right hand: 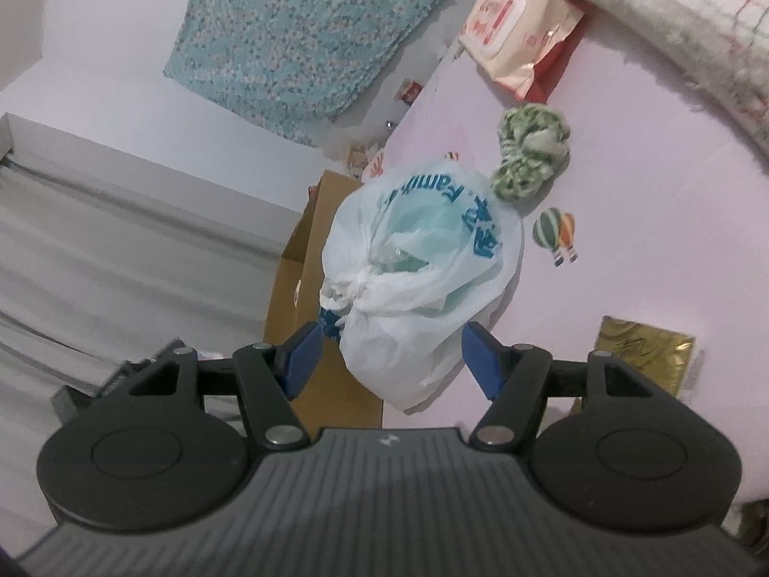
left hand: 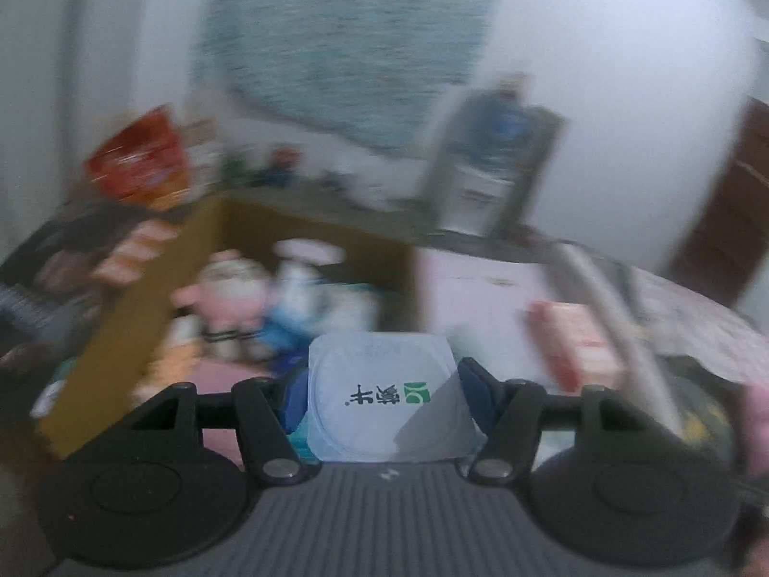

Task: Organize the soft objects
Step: 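Carry the yogurt cup with the right gripper into the box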

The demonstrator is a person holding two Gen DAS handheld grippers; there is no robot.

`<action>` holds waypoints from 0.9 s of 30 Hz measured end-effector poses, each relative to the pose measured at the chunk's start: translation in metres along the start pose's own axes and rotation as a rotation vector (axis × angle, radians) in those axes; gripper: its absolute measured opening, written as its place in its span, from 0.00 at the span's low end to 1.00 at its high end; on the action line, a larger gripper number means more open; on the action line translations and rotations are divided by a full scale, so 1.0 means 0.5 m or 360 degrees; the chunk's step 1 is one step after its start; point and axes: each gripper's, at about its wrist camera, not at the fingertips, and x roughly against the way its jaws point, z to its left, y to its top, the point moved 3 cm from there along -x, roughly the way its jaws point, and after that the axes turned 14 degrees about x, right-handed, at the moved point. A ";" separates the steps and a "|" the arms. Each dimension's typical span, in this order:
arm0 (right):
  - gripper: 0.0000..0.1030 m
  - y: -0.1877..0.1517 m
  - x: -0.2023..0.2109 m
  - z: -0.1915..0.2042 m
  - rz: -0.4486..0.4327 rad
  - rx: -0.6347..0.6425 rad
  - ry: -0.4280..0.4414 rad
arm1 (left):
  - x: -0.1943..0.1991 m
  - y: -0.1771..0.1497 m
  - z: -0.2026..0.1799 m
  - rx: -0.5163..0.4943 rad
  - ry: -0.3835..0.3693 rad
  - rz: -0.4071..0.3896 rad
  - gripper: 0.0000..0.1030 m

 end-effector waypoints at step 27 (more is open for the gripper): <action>0.68 0.052 -0.132 0.233 0.0233 0.0393 0.0248 | 0.012 -0.002 0.144 0.0069 0.0231 -0.0168 0.69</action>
